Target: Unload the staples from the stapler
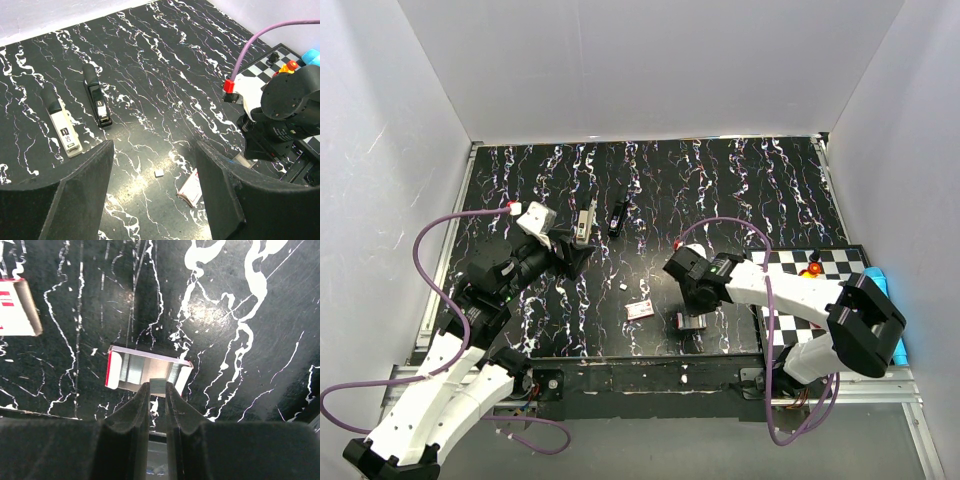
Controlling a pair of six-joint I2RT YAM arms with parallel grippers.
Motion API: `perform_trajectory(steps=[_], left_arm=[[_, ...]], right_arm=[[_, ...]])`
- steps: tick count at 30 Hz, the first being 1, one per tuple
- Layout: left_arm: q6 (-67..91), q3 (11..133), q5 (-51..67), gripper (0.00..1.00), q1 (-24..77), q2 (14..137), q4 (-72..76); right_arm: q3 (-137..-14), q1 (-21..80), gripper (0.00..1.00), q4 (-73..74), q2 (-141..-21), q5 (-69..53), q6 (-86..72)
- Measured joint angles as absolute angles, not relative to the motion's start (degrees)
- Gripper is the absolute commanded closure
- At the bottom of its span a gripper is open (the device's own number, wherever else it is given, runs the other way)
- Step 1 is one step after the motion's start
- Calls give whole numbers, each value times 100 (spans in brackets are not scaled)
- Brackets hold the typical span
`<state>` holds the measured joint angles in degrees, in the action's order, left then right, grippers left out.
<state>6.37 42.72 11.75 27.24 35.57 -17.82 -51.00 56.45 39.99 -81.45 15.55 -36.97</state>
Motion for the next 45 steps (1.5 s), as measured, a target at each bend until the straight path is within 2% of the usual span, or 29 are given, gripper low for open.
perform_trajectory(steps=[35,39,45], left_arm=[[611,4272,1135,34,2724,3579,-1798],[611,4272,1138,34,2724,3579,-1798],[609,4272,1135,35,2724,3579,-1798]], right_arm=[[-4884,5406,80,3710,-8383,1131,-3997],[-4884,5400,77,3708,-8388,1118,-4012],[-4884,5400,67,3699,-8438,1109,-4025]])
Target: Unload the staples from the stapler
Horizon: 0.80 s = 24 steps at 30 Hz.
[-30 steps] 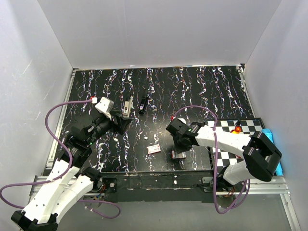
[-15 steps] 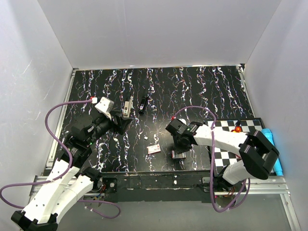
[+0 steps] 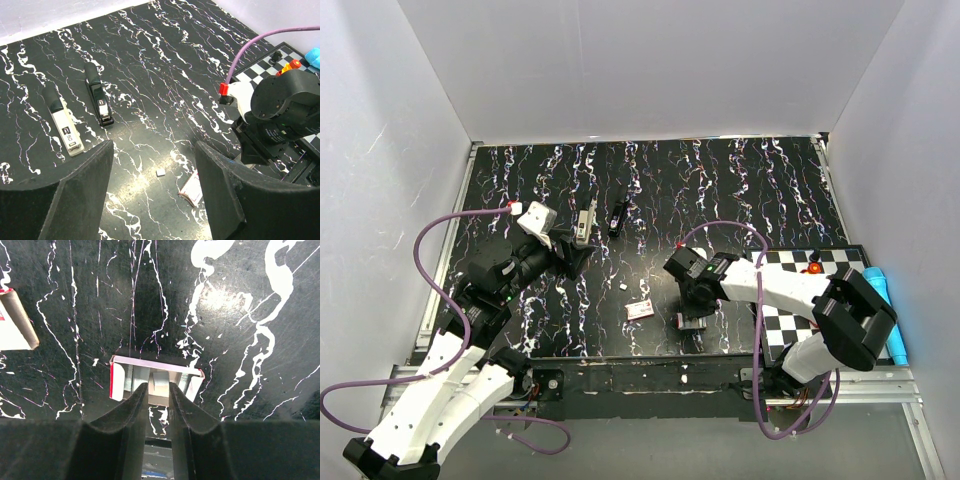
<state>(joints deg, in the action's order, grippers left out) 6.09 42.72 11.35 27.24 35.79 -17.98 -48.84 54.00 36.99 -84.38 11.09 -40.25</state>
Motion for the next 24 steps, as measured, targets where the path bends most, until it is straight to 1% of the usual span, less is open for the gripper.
perform_trajectory(steps=[16,24], left_arm=[[600,4272,1135,34,2724,3579,-1798],[600,4272,1135,34,2724,3577,-1798]], right_arm=[[-4971,5400,64,3754,-8333,1168,-3924],[-5496,5400,57,3754,-8333,1146,-3651]])
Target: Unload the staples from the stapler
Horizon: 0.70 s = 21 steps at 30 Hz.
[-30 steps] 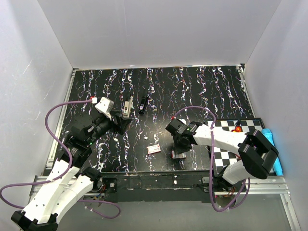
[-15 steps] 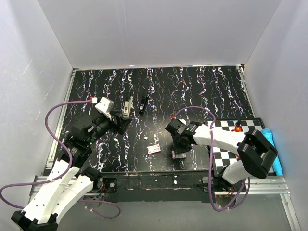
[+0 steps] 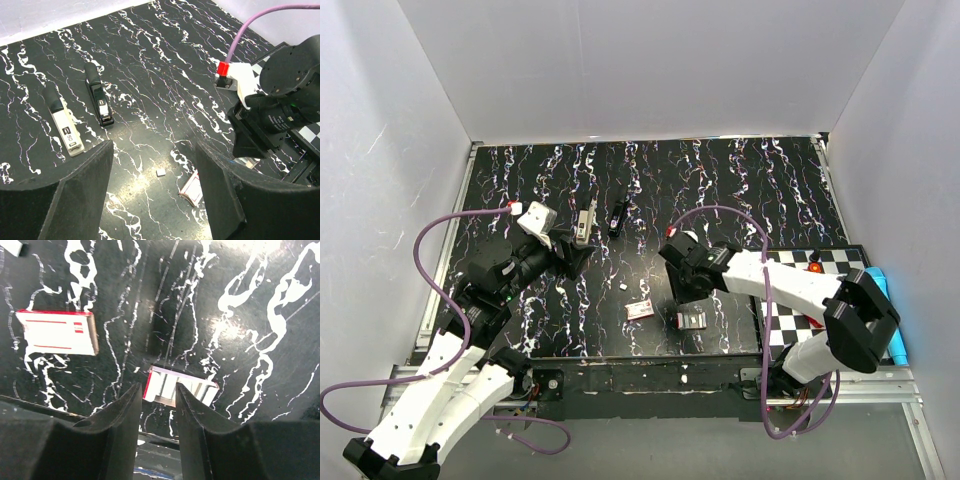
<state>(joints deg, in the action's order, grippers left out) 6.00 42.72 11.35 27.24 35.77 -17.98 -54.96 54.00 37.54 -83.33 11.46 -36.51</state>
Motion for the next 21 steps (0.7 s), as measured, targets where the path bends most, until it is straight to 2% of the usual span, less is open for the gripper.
perform_trajectory(steps=[9,16,17,21], left_arm=[[600,4272,1094,34,2724,3503,-1798],[600,4268,978,32,2724,3409,-1798],[600,4268,963,26,2722,3395,-1800],[596,4268,923,25,2722,3378,-1800]], right_arm=[[-6176,5570,46,3411,-9019,729,-3146],[-6934,5671,44,3159,-9717,340,-2274],[-7087,5671,44,3135,-9839,283,-2112],[-7581,5675,41,3098,-10294,21,-1516]])
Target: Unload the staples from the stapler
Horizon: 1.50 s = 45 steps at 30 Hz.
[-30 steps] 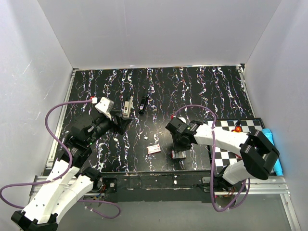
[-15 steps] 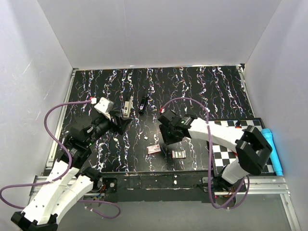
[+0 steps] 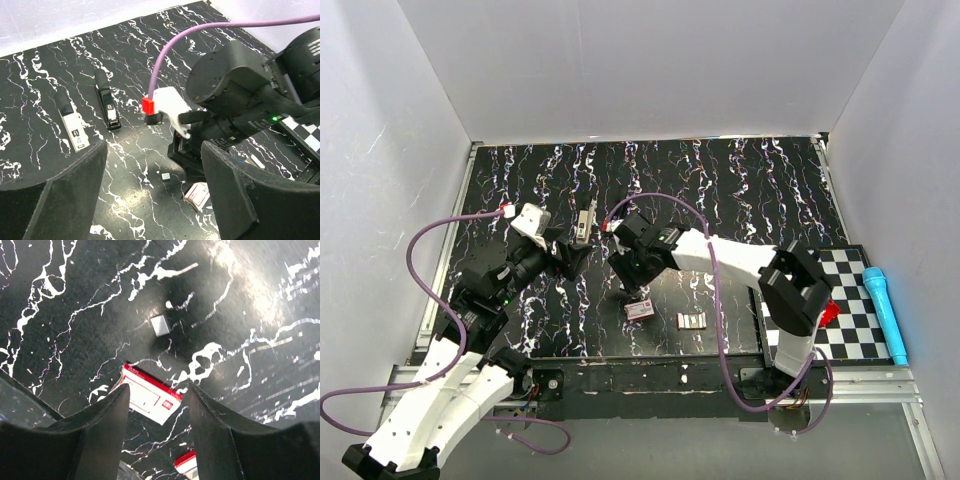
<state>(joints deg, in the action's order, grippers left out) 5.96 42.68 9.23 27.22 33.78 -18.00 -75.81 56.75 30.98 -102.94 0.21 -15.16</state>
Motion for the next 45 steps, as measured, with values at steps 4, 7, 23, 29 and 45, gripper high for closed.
perform_trajectory(steps=[4,7,23,29,45], left_arm=[[593,4268,886,24,2724,3367,-1800],[593,4268,873,24,2724,3363,-1800],[576,4268,834,24,2724,3365,-1800],[574,4268,834,23,2722,3382,-1800],[572,4268,834,24,2724,3406,-1800]], right_arm=[[-7913,5680,38,3111,-10711,-244,-1035],[-8093,5697,36,3122,-10960,-384,-740],[-8674,5730,36,3188,-11697,-574,8],[-8772,5730,38,3148,-11850,-550,67],[-8779,5736,51,3144,-11865,-311,38]])
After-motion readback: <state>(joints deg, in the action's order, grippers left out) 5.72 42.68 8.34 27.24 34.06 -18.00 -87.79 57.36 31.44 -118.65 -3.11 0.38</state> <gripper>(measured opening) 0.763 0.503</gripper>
